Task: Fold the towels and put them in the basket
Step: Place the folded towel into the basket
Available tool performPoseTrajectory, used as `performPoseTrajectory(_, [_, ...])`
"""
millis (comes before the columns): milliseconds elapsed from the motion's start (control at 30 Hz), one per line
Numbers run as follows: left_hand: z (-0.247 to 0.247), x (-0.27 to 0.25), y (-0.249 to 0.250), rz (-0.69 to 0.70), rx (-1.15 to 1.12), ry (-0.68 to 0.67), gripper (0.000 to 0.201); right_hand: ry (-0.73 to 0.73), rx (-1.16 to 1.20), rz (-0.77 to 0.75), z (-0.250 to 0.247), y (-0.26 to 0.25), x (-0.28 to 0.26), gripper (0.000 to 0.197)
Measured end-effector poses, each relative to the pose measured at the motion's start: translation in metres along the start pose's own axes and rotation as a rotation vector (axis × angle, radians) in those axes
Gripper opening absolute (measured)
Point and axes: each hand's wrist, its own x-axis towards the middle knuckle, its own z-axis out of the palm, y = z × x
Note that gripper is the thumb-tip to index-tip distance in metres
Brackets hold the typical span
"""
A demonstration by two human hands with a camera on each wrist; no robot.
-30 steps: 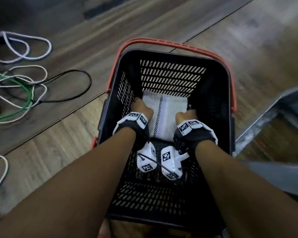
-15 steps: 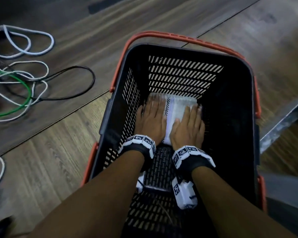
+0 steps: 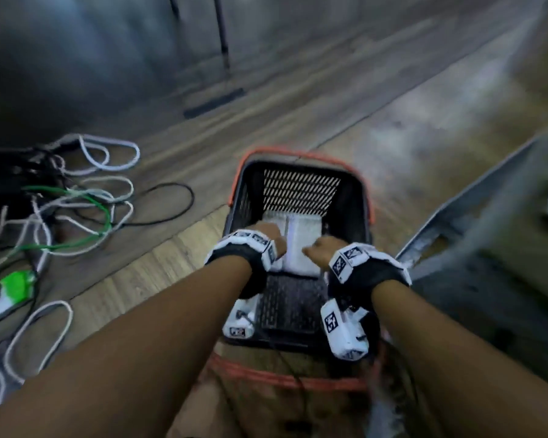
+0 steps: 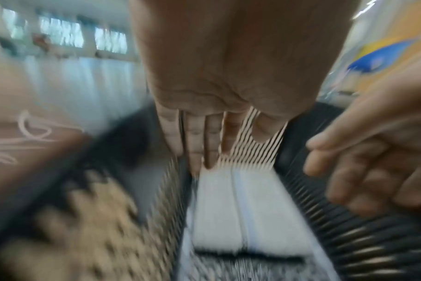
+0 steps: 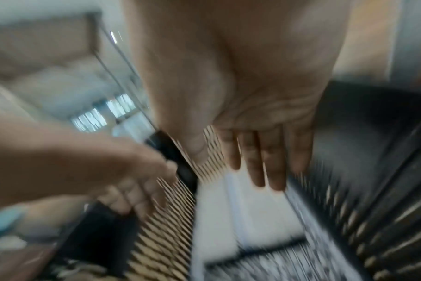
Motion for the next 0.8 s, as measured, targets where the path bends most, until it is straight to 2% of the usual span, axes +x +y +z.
performPoseTrajectory(67, [-0.041, -0.053, 0.002, 0.049, 0.037, 0.060, 0.032, 0.050, 0.041, -0.044, -0.029, -0.009, -0.064, 0.036])
performPoseTrajectory(233, [-0.143, -0.194, 0.027, 0.193, 0.033, 0.240, 0.038, 0.150, -0.038, -0.106, -0.095, -0.018, -0.236, 0.043])
performPoseTrajectory(367, [-0.211, -0.296, 0.057, 0.273, 0.062, 0.393, 0.039, 0.346, -0.083, -0.118, -0.141, -0.011, -0.355, 0.047])
performPoseTrajectory(467, [-0.244, -0.357, 0.088, 0.351, 0.111, 0.469, 0.039, 0.482, -0.108, -0.083, -0.167, 0.005, -0.431, 0.050])
performPoseTrajectory(567, [-0.263, -0.403, 0.121, 0.477, 0.130, 0.513, 0.036, 0.565, -0.044, -0.052, -0.184, 0.028, -0.491, 0.044])
performPoseTrajectory(633, [-0.268, -0.419, 0.139, 0.543, 0.131, 0.496, 0.033, 0.605, -0.037, -0.018, -0.190, 0.042, -0.517, 0.041])
performPoseTrajectory(800, [-0.258, -0.431, 0.179, 0.639, 0.180, 0.454, 0.032, 0.657, -0.081, 0.024, -0.190, 0.068, -0.545, 0.040])
